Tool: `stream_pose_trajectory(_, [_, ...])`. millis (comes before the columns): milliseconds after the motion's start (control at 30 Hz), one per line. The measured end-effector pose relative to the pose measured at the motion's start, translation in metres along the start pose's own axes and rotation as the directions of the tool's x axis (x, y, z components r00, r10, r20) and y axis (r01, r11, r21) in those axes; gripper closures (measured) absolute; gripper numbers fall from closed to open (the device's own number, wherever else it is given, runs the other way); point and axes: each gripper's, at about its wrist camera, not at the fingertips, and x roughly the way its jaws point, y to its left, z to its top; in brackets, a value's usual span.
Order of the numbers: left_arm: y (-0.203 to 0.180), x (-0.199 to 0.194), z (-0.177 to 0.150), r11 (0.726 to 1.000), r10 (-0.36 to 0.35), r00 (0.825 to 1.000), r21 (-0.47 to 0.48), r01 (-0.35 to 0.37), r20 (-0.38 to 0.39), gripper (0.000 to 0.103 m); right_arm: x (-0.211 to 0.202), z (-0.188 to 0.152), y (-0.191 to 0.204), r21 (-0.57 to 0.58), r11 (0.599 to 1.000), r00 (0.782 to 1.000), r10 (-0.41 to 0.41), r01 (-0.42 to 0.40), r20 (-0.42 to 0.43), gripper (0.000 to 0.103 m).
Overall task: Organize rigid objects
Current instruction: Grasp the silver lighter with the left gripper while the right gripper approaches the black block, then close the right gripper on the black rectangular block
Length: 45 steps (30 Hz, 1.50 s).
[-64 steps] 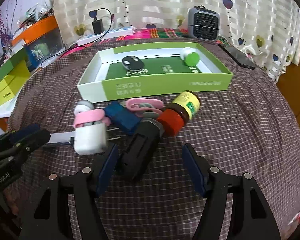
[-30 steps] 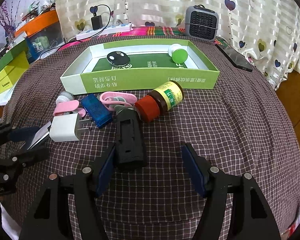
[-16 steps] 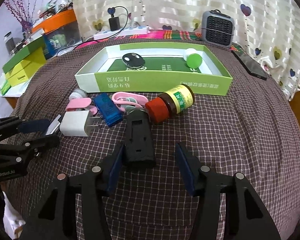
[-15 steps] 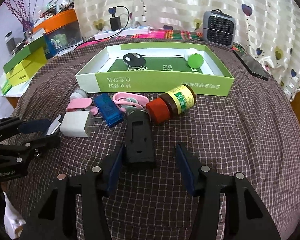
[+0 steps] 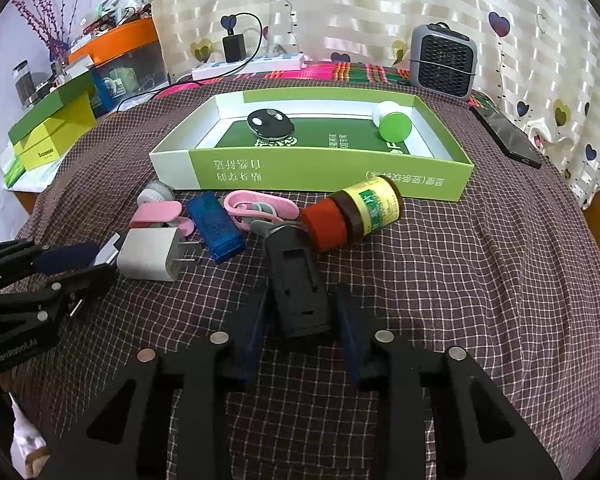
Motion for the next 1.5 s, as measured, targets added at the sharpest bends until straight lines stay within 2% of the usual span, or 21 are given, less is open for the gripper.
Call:
stream_pose_trajectory(500, [0.001,0.0,-0.002,1.0,-0.001,1.0,-0.015,0.001,0.021,0.081,0.0,0.0,-0.003,0.011,1.0,1.0,0.019,-0.019,-0.012,0.071])
stream_pose_trajectory(633, [0.001,0.0,-0.002,1.0,0.002,1.0,-0.021,-0.002,0.022,0.081,0.0,-0.001,-0.001,-0.002,1.0,1.0,0.01,-0.01,0.0,0.071])
stream_pose_trajectory(767, [0.001,-0.001,-0.001,1.0,0.005,1.0,-0.025,-0.004,0.021,0.081,-0.001,-0.002,-0.002,0.004,1.0,1.0,0.02,-0.02,0.007,0.071])
stream_pose_trajectory(833, [0.0,-0.001,-0.001,1.0,0.004,1.0,-0.029,-0.003,0.021,0.081,-0.002,-0.002,-0.003,0.004,1.0,1.0,0.028,-0.028,0.011,0.075])
stream_pose_trajectory(1133, [-0.006,-0.007,0.002,1.0,-0.007,0.999,-0.025,0.008,0.031,0.081,-0.01,-0.004,0.001,-0.002,0.998,0.997,0.058,-0.058,0.041,0.075])
stream_pose_trajectory(1500, [-0.01,-0.03,0.024,1.0,-0.026,0.996,-0.008,0.027,0.085,0.081,-0.028,0.01,0.006,-0.014,0.997,0.994,0.073,-0.072,0.08,0.075])
